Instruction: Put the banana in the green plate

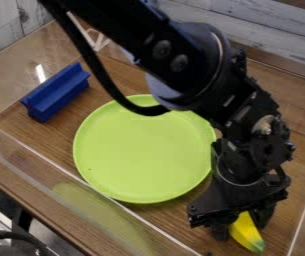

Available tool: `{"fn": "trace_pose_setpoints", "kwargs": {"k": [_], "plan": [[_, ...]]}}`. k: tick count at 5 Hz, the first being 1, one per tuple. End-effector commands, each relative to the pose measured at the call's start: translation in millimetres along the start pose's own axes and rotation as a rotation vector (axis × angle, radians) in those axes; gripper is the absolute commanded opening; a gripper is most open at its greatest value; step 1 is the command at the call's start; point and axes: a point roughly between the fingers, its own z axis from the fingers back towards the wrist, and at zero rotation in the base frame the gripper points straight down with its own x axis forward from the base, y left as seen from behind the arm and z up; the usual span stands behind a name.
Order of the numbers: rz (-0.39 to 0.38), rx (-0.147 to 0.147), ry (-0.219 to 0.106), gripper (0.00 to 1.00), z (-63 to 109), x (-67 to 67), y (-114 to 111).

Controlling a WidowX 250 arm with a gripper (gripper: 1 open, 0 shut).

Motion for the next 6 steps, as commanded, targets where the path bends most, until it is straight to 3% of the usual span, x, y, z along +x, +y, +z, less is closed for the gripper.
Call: {"fn": "trace_pose_setpoints", "kwargs": {"k": [1, 2, 3, 5, 6], "plan": [[-0.035, 0.011, 0.009, 0.00, 11.7, -2.5, -3.3], [-0.056, 0.039, 0.025, 0.00, 25.0, -4.9, -4.1], [-0.092, 0.048, 0.043, 0.00, 46.9, -5.0, -8.1], [-0.152, 0.034, 0.109, 0.00, 121.0, 12.0, -19.4], [-0.227, 0.029, 0.138, 0.00, 153.0, 22.8, -19.9]]}}
